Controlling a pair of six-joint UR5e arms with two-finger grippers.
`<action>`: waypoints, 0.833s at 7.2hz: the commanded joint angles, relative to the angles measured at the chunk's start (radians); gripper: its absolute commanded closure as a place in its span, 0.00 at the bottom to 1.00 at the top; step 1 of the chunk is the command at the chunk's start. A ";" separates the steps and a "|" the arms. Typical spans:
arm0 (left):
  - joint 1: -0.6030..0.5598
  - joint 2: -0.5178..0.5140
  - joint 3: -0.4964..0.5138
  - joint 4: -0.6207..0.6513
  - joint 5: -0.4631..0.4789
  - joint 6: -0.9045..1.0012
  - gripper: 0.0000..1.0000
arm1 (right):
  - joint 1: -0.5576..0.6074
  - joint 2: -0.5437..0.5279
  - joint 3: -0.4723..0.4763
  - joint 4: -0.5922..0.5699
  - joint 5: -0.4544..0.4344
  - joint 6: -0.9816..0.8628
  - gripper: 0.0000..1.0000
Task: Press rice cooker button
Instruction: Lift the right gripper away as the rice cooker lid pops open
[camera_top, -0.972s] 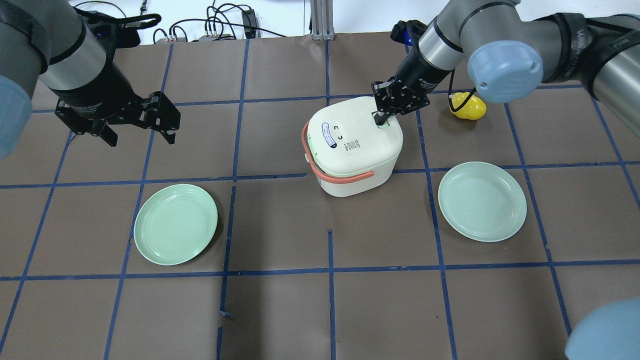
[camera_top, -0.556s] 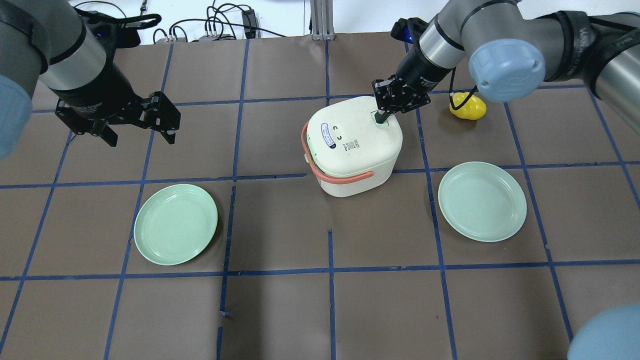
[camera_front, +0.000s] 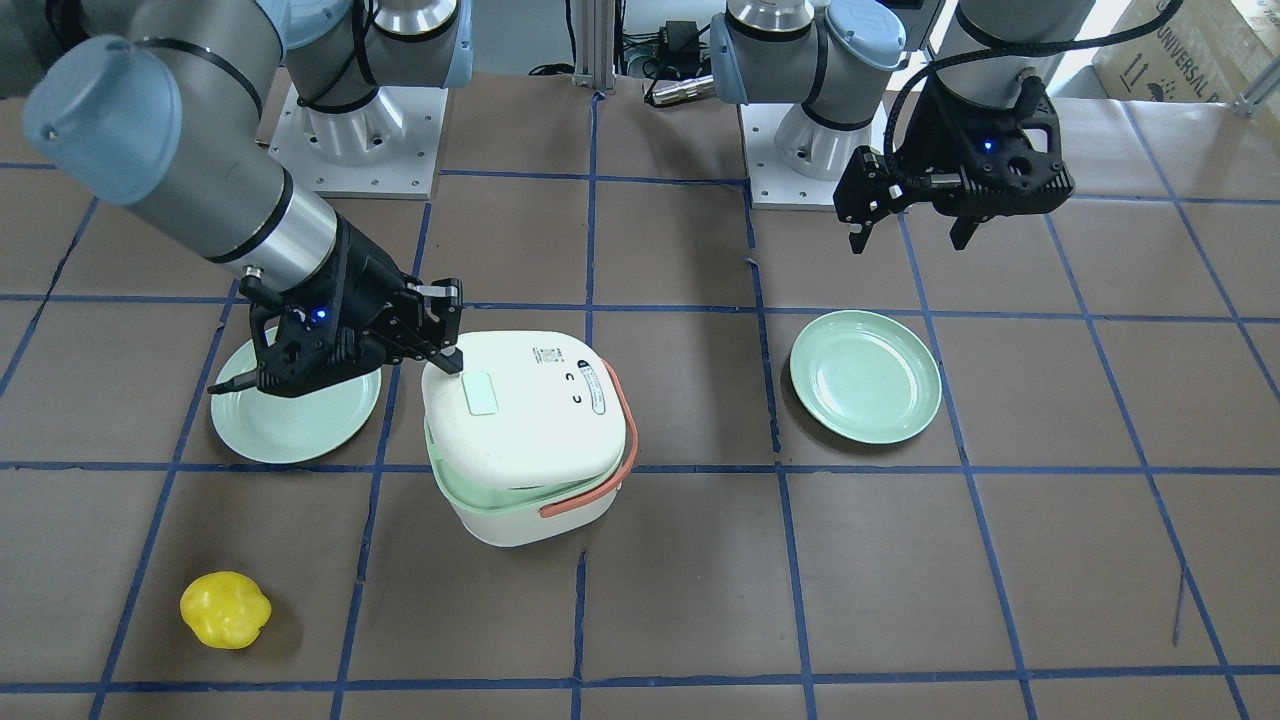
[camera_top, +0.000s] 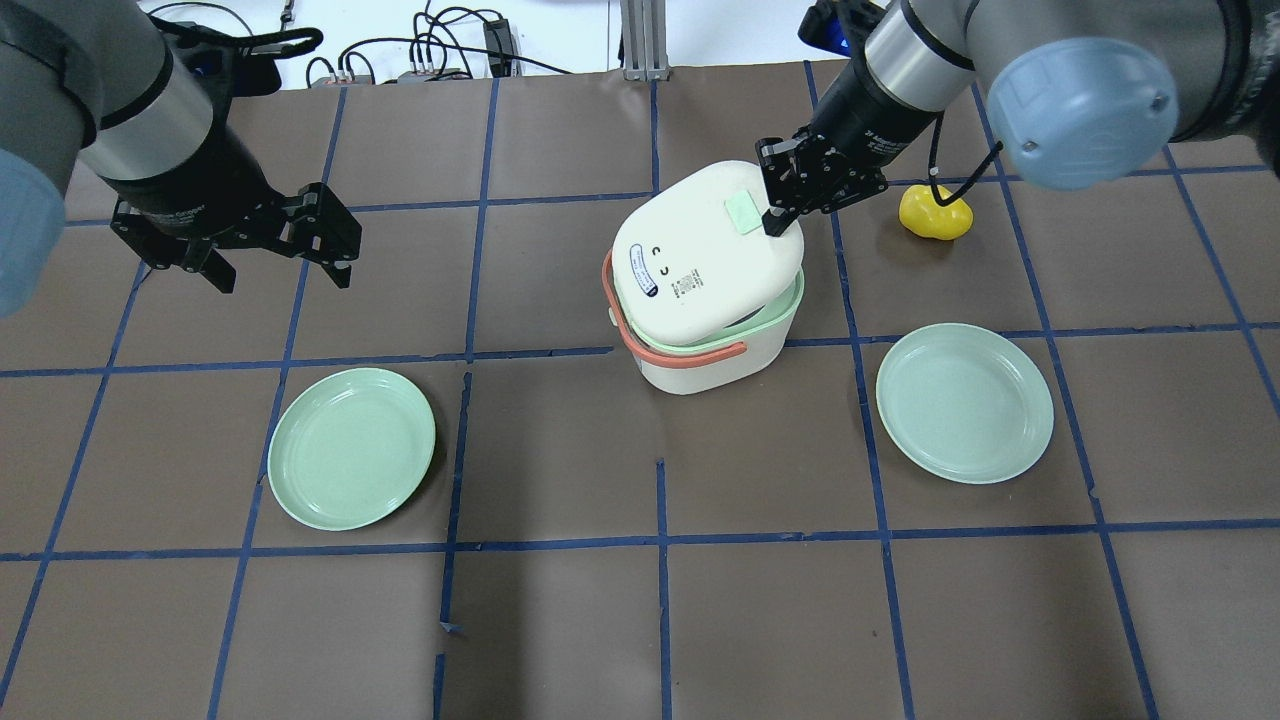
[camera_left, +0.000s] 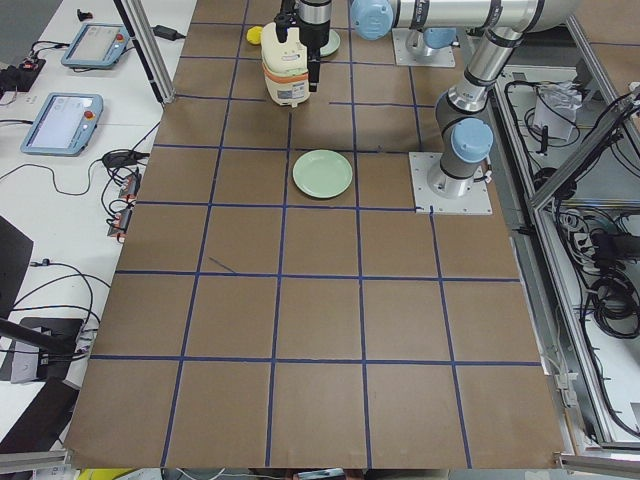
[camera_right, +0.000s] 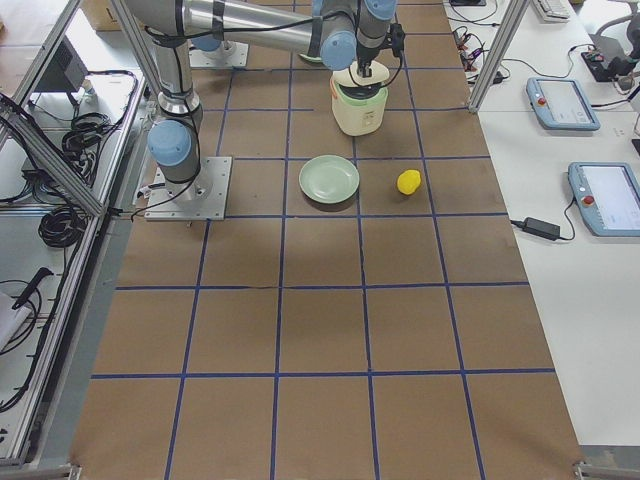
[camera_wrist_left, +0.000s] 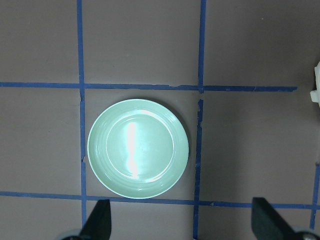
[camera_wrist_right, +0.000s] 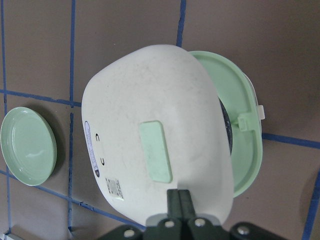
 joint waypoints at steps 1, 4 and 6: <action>0.000 0.000 0.000 0.000 0.000 0.000 0.00 | -0.001 -0.059 -0.011 0.029 -0.079 0.018 0.46; 0.000 0.000 0.000 0.000 0.000 0.000 0.00 | -0.037 -0.154 -0.002 0.027 -0.214 0.098 0.00; 0.000 0.000 0.000 0.000 0.000 0.000 0.00 | -0.038 -0.181 0.007 0.022 -0.369 0.098 0.00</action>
